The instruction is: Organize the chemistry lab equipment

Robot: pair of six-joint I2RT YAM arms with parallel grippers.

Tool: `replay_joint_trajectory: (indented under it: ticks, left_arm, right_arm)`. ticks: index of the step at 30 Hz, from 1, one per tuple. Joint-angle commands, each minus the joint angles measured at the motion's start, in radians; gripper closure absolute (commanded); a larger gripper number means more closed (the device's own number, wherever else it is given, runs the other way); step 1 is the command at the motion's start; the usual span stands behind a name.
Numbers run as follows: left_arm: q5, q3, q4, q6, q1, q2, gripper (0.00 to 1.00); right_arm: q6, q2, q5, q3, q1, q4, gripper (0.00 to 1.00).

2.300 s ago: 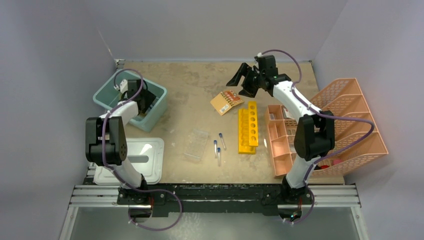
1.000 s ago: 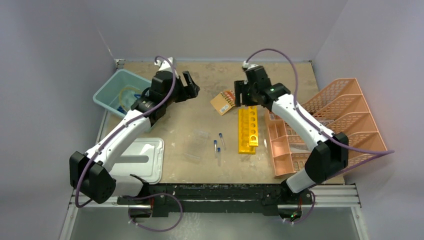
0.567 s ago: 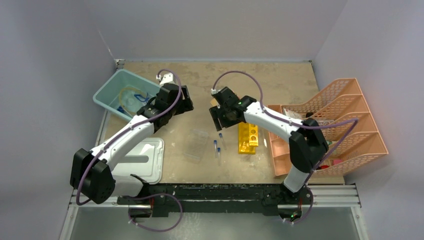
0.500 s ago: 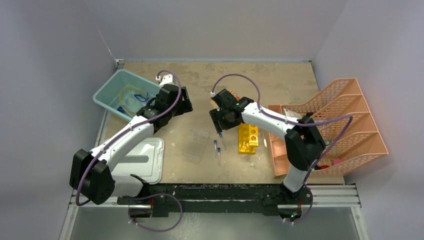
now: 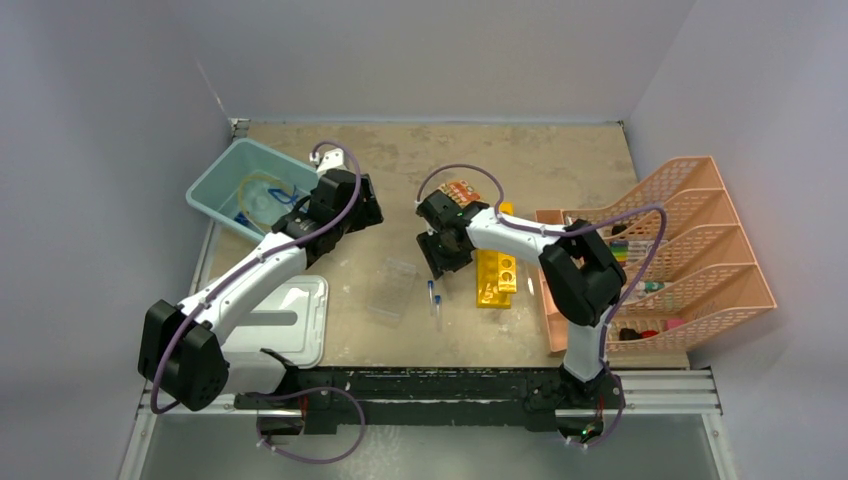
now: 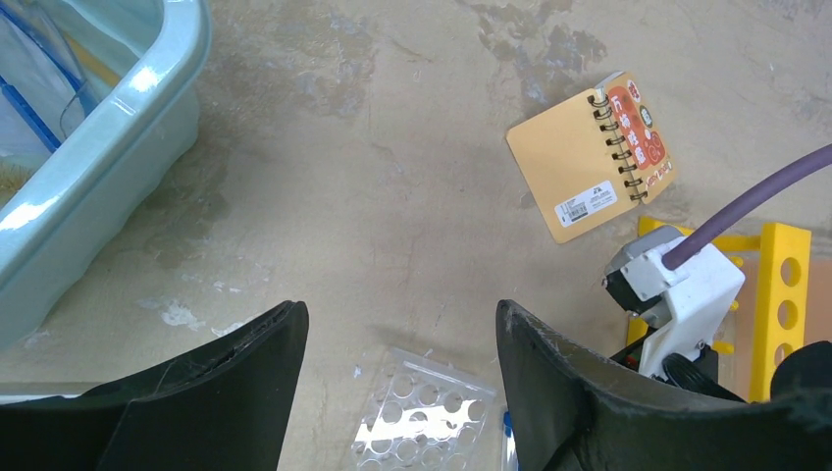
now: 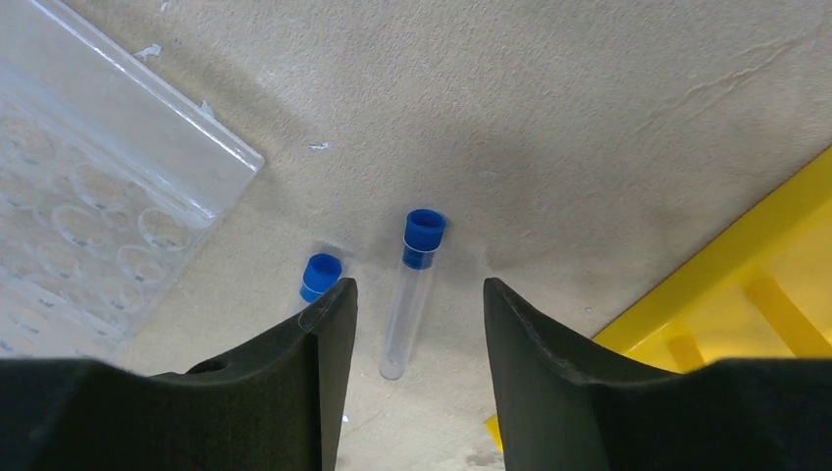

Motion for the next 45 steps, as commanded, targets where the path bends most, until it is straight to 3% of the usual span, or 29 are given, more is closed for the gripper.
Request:
replay_joint_trajectory:
  ticks: [1, 11, 16, 24, 30, 36, 40, 42, 45]
  left_arm:
    - [-0.013, 0.020, 0.030, -0.002, -0.006, -0.004, 0.31]
    - [-0.050, 0.020, 0.028, 0.003, -0.006, -0.009, 0.31]
    - [0.006, 0.004, 0.060, 0.005, -0.006, -0.017, 0.29]
    - [0.236, -0.075, 0.244, 0.013, -0.006, -0.055, 0.28]
    - [0.274, -0.124, 0.363, 0.012, -0.006, -0.108, 0.28]
    - [0.420, -0.128, 0.474, -0.004, -0.006, -0.080, 0.29]
    - [0.233, -0.092, 0.352, -0.036, -0.005, -0.050, 0.33]
    - [0.100, -0.075, 0.253, -0.060, -0.004, -0.057, 0.34]
    - [0.015, -0.085, 0.208, -0.070, -0.001, -0.081, 0.33]
  right_arm:
    - [-0.011, 0.011, -0.005, 0.025, 0.008, -0.003, 0.48]
    - [-0.008, 0.056, 0.034, 0.020, 0.009, 0.012, 0.63]
    - [0.033, 0.045, 0.099, -0.020, 0.010, 0.085, 0.75]
    - [0.014, -0.154, 0.163, -0.050, -0.017, 0.304, 0.77]
    - [0.065, -0.295, 0.024, -0.035, -0.125, 0.418, 0.78]
    - [0.108, -0.353, -0.092, 0.007, -0.179, 0.457, 0.77]
    - [0.078, -0.292, -0.079, 0.041, -0.180, 0.351, 0.74]
    - [0.024, -0.261, -0.044, 0.043, -0.170, 0.288, 0.65]
    - [-0.004, -0.218, 0.017, 0.028, -0.128, 0.200, 0.53]
